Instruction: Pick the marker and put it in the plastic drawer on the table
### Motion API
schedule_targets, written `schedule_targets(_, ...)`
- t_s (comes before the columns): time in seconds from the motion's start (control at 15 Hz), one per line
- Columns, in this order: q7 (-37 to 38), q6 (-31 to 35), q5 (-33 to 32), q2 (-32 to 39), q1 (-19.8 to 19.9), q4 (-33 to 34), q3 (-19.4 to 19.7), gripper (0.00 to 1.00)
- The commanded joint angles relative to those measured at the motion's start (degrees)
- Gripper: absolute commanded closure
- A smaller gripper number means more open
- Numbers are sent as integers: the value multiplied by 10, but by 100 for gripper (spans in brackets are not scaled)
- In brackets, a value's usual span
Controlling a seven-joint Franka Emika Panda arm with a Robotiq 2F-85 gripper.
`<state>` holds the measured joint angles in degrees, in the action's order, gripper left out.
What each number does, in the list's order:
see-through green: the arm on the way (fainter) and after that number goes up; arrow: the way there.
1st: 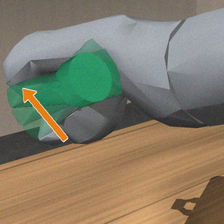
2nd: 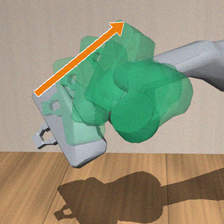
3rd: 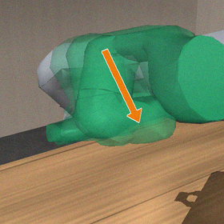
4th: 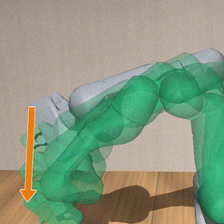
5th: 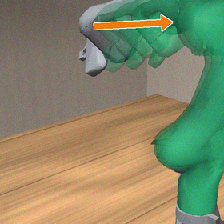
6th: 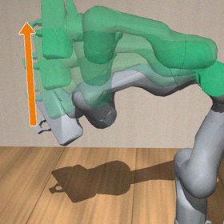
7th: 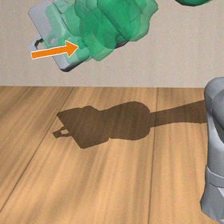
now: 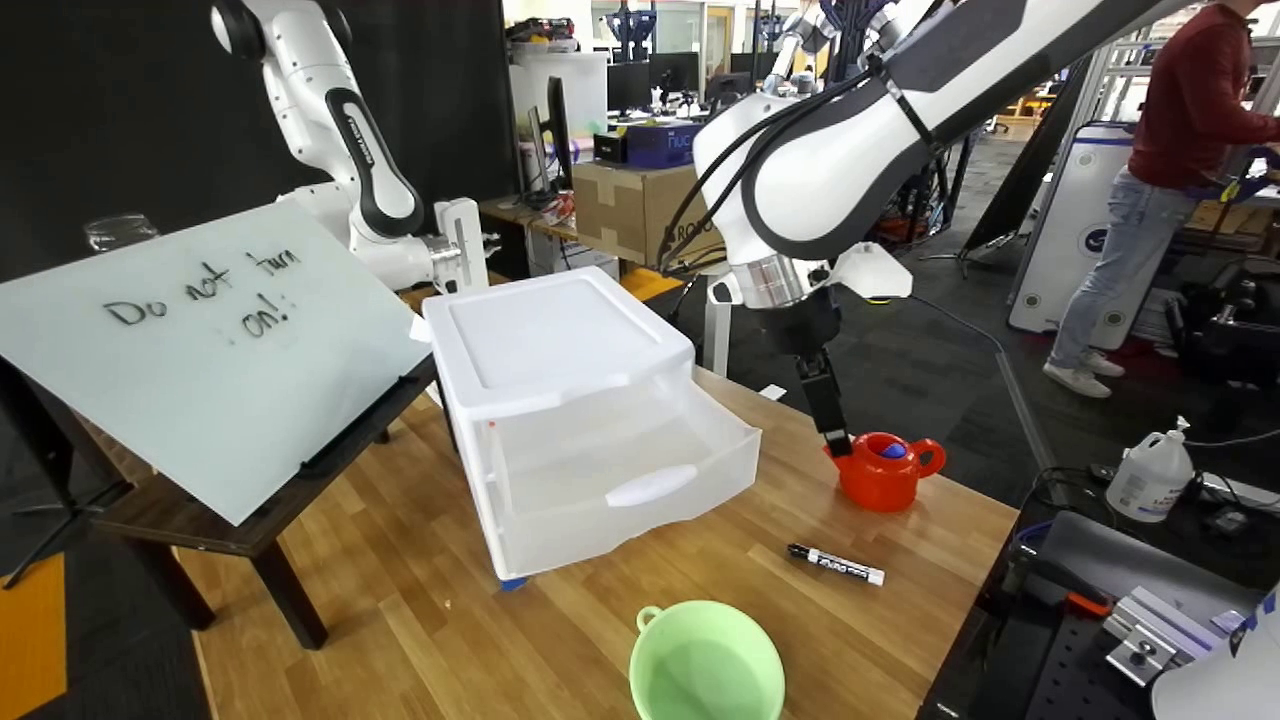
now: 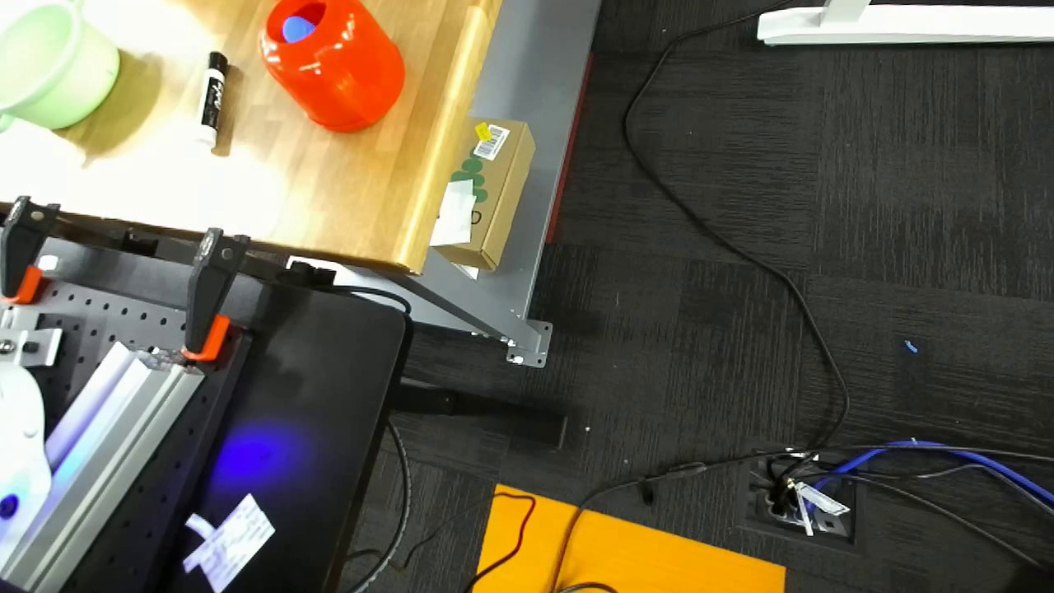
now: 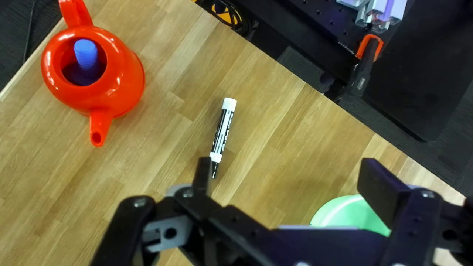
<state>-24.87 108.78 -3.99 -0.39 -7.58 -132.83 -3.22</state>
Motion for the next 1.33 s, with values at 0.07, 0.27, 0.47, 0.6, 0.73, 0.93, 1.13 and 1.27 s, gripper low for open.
schedule_targets(0.07, 0, -1, 0, 0, 8, 1, -8, 0)
schedule_targets(0.27, -5, 14, 5, -2, 11, 0, -5, 0)
schedule_targets(0.47, -6, 58, 11, -8, 18, -19, 0, 0)
schedule_targets(0.6, -14, 94, 21, -6, 28, -37, 7, 0)
schedule_targets(0.73, -25, 132, 34, 3, 38, -61, 14, 0)
schedule_targets(0.93, -48, 179, 54, 33, 53, -91, 23, 0)
schedule_targets(1.13, -64, 212, 68, 77, 66, -100, 22, 0)
schedule_targets(1.27, -71, 225, 74, 106, 73, -96, 17, 0)
